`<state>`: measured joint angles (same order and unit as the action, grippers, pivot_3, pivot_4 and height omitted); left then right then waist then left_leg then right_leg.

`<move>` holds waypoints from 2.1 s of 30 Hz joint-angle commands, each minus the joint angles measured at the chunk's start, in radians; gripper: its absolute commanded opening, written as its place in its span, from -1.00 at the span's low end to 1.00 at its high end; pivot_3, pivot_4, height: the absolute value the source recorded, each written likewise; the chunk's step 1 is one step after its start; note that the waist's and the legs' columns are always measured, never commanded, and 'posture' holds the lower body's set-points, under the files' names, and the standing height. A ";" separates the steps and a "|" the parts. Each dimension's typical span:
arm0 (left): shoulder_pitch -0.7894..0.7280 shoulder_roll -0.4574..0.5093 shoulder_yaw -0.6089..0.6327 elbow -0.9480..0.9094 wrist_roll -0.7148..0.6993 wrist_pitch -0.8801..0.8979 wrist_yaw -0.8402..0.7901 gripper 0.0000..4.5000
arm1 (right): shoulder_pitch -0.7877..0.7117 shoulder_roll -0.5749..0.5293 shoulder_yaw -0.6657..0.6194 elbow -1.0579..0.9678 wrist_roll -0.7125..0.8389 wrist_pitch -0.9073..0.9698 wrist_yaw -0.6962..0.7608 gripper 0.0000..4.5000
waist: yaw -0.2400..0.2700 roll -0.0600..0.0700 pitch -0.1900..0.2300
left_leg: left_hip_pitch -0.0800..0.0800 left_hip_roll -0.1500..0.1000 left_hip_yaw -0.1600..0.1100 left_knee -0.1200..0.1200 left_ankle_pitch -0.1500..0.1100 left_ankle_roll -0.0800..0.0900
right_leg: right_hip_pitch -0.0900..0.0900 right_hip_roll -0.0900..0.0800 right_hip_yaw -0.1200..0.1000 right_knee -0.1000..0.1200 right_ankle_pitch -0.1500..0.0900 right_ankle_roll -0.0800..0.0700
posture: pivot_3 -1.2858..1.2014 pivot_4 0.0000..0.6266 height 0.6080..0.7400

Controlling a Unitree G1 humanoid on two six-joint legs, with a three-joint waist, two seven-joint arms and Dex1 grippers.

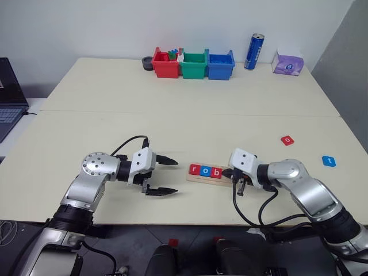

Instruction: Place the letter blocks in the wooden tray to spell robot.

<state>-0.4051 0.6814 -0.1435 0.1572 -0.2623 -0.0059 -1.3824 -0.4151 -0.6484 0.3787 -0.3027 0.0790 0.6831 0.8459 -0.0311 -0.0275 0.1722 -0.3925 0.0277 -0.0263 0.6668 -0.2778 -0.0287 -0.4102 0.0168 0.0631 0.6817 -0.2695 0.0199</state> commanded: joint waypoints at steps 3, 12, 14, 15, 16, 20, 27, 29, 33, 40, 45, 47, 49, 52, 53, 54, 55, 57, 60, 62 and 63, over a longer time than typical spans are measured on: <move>-0.006 -0.004 0.006 -0.022 -0.003 -0.004 0.014 1.00 | -0.026 0.008 -0.011 -0.018 -0.010 -0.003 -0.004 -0.99 | 0.000 0.000 0.000 | 0.000 0.000 0.000 0.000 0.000 0.000 | 0.000 0.000 0.000 0.000 0.000 0.000 | 0.03 -0.52 1.00; 0.004 -0.009 0.020 -0.065 -0.031 0.046 0.037 1.00 | 0.048 -0.083 -0.342 -0.068 0.144 0.094 0.000 -0.84 | 0.003 0.000 0.000 | -0.001 0.000 0.000 0.000 0.000 0.000 | 0.000 -0.001 0.000 0.000 0.000 0.000 | 0.03 -0.52 1.00; 0.006 -0.007 0.022 -0.069 -0.033 0.053 0.039 1.00 | 0.039 -0.082 -0.430 -0.009 0.152 0.084 -0.040 -0.61 | 0.002 0.000 0.000 | 0.000 -0.001 0.000 0.000 0.000 0.000 | 0.000 -0.001 0.000 0.000 0.000 0.000 | 0.03 -0.52 1.00; 0.006 -0.007 0.022 -0.069 -0.033 0.054 0.041 1.00 | 0.027 -0.077 -0.467 0.050 0.143 0.062 -0.074 -0.45 | 0.002 0.000 0.000 | 0.000 0.000 0.000 0.000 0.000 0.000 | 0.001 -0.001 0.000 0.000 0.000 0.000 | 0.03 -0.52 1.00; 0.007 -0.006 0.023 -0.070 -0.033 0.055 0.043 1.00 | 0.015 -0.073 -0.495 0.106 0.133 0.038 -0.104 -0.29 | 0.002 0.000 0.000 | 0.000 0.000 0.000 0.000 0.000 0.000 | 0.001 0.000 0.000 0.000 0.000 0.000 | 0.03 -0.52 1.00; 0.004 -0.010 0.023 -0.073 -0.033 0.061 0.048 1.00 | -0.052 -0.061 -0.506 0.342 0.082 -0.089 -0.180 0.35 | 0.000 0.000 0.000 | 0.001 -0.001 0.001 0.000 0.000 0.000 | 0.001 0.000 0.001 0.000 0.000 0.000 | 0.03 -0.52 1.00; -0.021 -0.022 0.016 -0.062 -0.024 0.064 0.052 1.00 | -0.289 -0.040 -0.463 0.897 -0.003 -0.294 -0.224 1.00 | -0.007 0.001 0.001 | 0.002 -0.001 0.004 -0.001 0.000 0.000 | 0.001 0.000 0.004 0.000 0.000 0.000 | 0.03 -0.52 1.00; -0.018 -0.021 0.016 -0.066 -0.024 0.064 0.053 1.00 | -0.353 -0.037 -0.466 1.034 -0.009 -0.333 -0.230 1.00 | -0.007 0.001 0.001 | 0.002 -0.001 0.004 -0.002 0.000 0.000 | 0.001 0.000 0.004 0.000 0.000 0.000 | 0.03 -0.52 1.00; -0.003 -0.016 0.020 -0.084 -0.027 0.067 0.059 1.00 | -0.440 -0.041 -0.466 1.255 -0.024 -0.358 -0.228 1.00 | -0.007 0.001 0.001 | 0.002 -0.001 0.004 -0.002 0.000 0.000 | 0.000 -0.001 0.004 0.000 0.000 0.000 | 0.03 -0.52 1.00; 0.018 -0.007 0.027 -0.100 -0.030 0.069 0.068 1.00 | -0.448 -0.044 -0.451 1.339 -0.024 -0.302 -0.132 1.00 | -0.007 0.002 0.001 | 0.002 0.000 0.004 -0.002 0.000 0.000 | 0.001 -0.001 0.004 0.000 0.000 0.000 | 0.03 -0.52 1.00; 0.014 -0.009 0.024 -0.096 -0.027 0.069 0.069 1.00 | -0.415 -0.034 -0.445 1.319 -0.029 -0.282 -0.121 0.56 | -0.007 0.002 0.000 | 0.004 0.000 0.003 -0.002 0.000 0.000 | 0.002 -0.001 0.004 0.000 0.000 0.000 | 0.03 -0.52 1.00; 0.012 -0.011 0.022 -0.094 -0.025 0.067 0.068 1.00 | -0.398 -0.031 -0.445 1.299 -0.028 -0.274 -0.114 0.26 | -0.007 0.001 0.000 | 0.004 0.000 0.003 -0.002 0.000 0.000 | 0.003 -0.001 0.004 0.000 0.000 0.000 | 0.03 -0.52 1.00; 0.008 -0.013 0.019 -0.088 -0.024 0.064 0.066 1.00 | -0.376 -0.029 -0.448 1.268 -0.023 -0.265 -0.113 -0.03 | -0.005 0.001 0.000 | 0.006 -0.001 0.003 -0.002 0.000 0.000 | 0.004 -0.001 0.004 0.000 0.000 0.000 | 0.03 -0.52 1.00; 0.007 -0.013 0.016 -0.086 -0.023 0.062 0.061 1.00 | -0.321 -0.032 -0.454 1.164 -0.009 -0.243 -0.104 -0.36 | -0.001 0.001 0.000 | 0.008 -0.001 0.003 -0.002 0.000 0.000 | 0.006 -0.001 0.004 0.000 0.000 0.000 | 0.03 -0.52 1.00; 0.006 -0.014 0.014 -0.085 -0.023 0.062 0.058 1.00 | -0.270 -0.041 -0.450 1.050 0.001 -0.225 -0.083 -0.35 | 0.001 0.001 0.000 | 0.007 -0.001 0.003 -0.002 0.000 0.000 | 0.006 -0.001 0.004 0.000 0.000 0.000 | 0.03 -0.52 1.00; 0.007 -0.013 0.014 -0.085 -0.024 0.061 0.056 1.00 | -0.212 -0.052 -0.444 0.924 0.013 -0.201 -0.060 -0.35 | 0.002 0.001 0.000 | 0.007 -0.001 0.003 -0.002 0.000 0.000 | 0.006 -0.001 0.004 0.000 0.000 0.000 | 0.03 -0.52 1.00; 0.008 -0.011 0.015 -0.084 -0.025 0.060 0.053 1.00 | -0.139 -0.067 -0.437 0.769 0.037 -0.169 -0.023 -0.35 | 0.004 0.001 -0.001 | 0.007 0.000 0.002 -0.002 0.000 0.000 | 0.006 -0.001 0.004 0.000 0.000 0.000 | 0.03 -0.52 1.00; 0.011 -0.009 0.017 -0.082 -0.027 0.057 0.049 1.00 | -0.005 -0.102 -0.429 0.495 0.091 -0.093 0.034 -0.35 | 0.004 0.002 -0.001 | 0.006 0.000 0.000 -0.003 0.000 0.000 | 0.005 -0.001 0.004 -0.001 0.000 0.000 | 0.03 -0.52 1.00; 0.013 -0.010 0.013 -0.080 -0.027 0.054 0.044 1.00 | 0.187 -0.167 -0.438 0.146 0.175 -0.013 0.100 -0.35 | 0.003 0.003 -0.001 | 0.004 0.001 -0.001 -0.003 0.000 0.000 | 0.004 0.000 0.003 -0.001 0.000 0.000 | 0.03 -0.52 1.00; 0.009 -0.013 0.009 -0.076 -0.026 0.055 0.040 1.00 | 0.284 -0.207 -0.433 -0.011 0.205 0.010 0.133 -0.35 | 0.001 0.004 0.000 | 0.004 0.000 -0.001 -0.003 0.000 0.000 | 0.004 0.000 0.003 0.000 0.000 0.000 | 0.03 -0.52 1.00; 0.005 -0.015 0.006 -0.073 -0.025 0.055 0.037 1.00 | 0.318 -0.223 -0.426 -0.064 0.211 0.012 0.143 -0.35 | 0.000 0.004 0.000 | 0.005 0.000 0.000 -0.002 0.000 0.000 | 0.004 0.000 0.002 0.000 -0.001 0.000 | 0.03 -0.52 1.00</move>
<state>-0.3871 0.6650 -0.1431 0.0938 -0.2740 0.0578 -1.3411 -0.1079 -0.8409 -0.0377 -0.2495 0.2608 0.6847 0.9604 -0.0311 -0.0235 0.1721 -0.3868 0.0277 -0.0258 0.6647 -0.2779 -0.0286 -0.4062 0.0166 0.0660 0.6817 -0.2704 0.0207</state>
